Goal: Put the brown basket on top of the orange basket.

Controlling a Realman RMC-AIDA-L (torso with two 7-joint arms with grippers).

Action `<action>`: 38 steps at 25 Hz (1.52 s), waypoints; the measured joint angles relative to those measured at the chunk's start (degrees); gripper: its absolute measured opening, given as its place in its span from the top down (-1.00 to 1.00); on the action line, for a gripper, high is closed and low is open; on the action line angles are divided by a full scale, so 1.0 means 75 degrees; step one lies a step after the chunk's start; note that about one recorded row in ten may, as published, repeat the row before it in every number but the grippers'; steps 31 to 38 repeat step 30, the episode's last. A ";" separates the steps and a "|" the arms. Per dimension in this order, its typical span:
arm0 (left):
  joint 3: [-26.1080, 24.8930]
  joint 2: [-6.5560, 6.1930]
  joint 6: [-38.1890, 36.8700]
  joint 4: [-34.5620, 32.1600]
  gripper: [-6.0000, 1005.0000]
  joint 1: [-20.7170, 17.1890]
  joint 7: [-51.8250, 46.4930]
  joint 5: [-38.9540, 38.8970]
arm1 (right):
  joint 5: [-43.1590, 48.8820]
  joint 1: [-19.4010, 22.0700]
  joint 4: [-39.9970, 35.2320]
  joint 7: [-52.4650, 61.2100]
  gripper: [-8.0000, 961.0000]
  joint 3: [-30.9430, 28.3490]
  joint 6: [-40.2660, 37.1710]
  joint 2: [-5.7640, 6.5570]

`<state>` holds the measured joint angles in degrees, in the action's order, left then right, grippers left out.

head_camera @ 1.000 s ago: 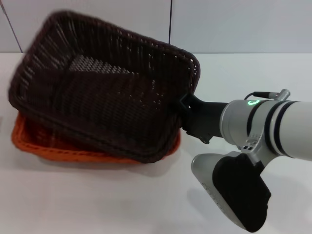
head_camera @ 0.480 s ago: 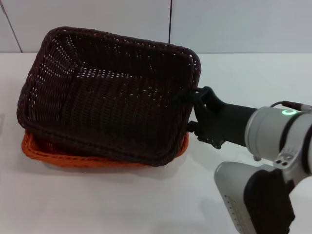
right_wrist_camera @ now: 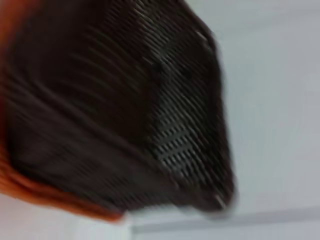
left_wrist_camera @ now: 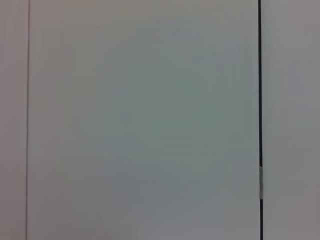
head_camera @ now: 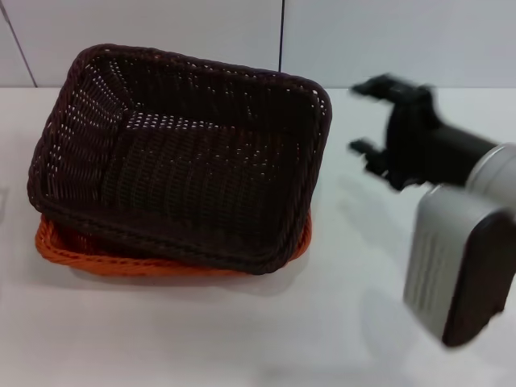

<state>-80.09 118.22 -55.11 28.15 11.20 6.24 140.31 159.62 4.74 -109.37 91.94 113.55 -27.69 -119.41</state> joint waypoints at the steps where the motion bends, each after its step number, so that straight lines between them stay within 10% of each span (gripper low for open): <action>1: 0.0000 0.0000 0.0000 0.0000 -0.66 0.0000 0.0000 0.0000 | -0.0027 0.0016 0.0234 0.0302 -0.41 -0.0172 0.0440 0.0008; 19: 0.0064 0.0025 -0.0531 -0.0085 -0.66 -0.0199 -0.0791 0.0020 | -0.2040 -0.0989 0.7241 0.8650 -0.41 -0.0989 1.1052 0.0067; 30: 0.0245 0.0031 -0.1049 -0.0389 -0.66 -0.0242 -0.0808 0.0045 | -0.3675 -0.1751 0.9848 1.0249 -0.42 -0.0336 1.3541 0.0025; 38: 0.0245 0.0031 -0.1049 -0.0389 -0.66 -0.0242 -0.0808 0.0045 | -0.3675 -0.1751 0.9848 1.0249 -0.42 -0.0336 1.3541 0.0025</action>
